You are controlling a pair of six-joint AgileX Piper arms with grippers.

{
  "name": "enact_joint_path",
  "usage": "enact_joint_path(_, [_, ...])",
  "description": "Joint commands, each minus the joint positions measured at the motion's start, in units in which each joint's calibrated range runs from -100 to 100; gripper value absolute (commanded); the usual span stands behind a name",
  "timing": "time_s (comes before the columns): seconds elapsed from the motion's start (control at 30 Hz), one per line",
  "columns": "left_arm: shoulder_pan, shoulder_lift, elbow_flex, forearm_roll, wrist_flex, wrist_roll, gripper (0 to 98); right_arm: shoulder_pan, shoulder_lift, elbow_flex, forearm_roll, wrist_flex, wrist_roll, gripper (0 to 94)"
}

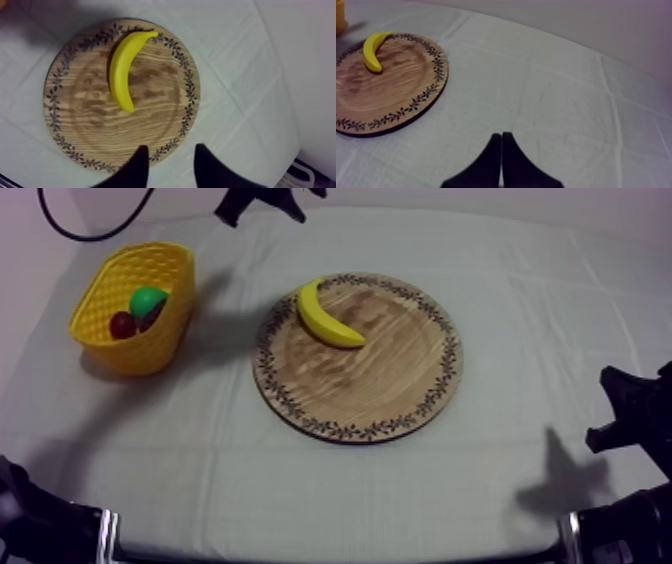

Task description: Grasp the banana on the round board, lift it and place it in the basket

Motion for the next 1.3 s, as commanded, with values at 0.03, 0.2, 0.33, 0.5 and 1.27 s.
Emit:
enact_joint_path(0.03, [-0.17, -0.05, 0.03, -0.04, 0.51, -0.8, 60.8, 0.0, 0.0, 0.05, -0.02, 0.03, -0.02, 0.3])
enact_joint_path(0.2, [-0.34, -0.19, 0.07, -0.16, 0.82, -1.72, 75.1, 0.0, 0.0, 0.05, -0.02, 0.03, -0.02, 0.3])
enact_joint_path(0.33, [-0.5, -0.14, 0.17, -0.48, 0.87, -2.66, 82.9, 0.0, 0.0, 0.05, -0.02, 0.03, -0.02, 0.3])
enact_joint_path(0.5, [-0.68, 0.15, 0.93, -0.76, 1.07, -3.45, 84.9, 0.0, 0.0, 0.05, -0.02, 0.03, -0.02, 0.3])
enact_joint_path(1.27, [-0.69, 11.7, 5.13, 0.68, -0.24, -2.45, 77.4, 0.0, 0.0, 0.05, -0.02, 0.03, -0.02, 0.3])
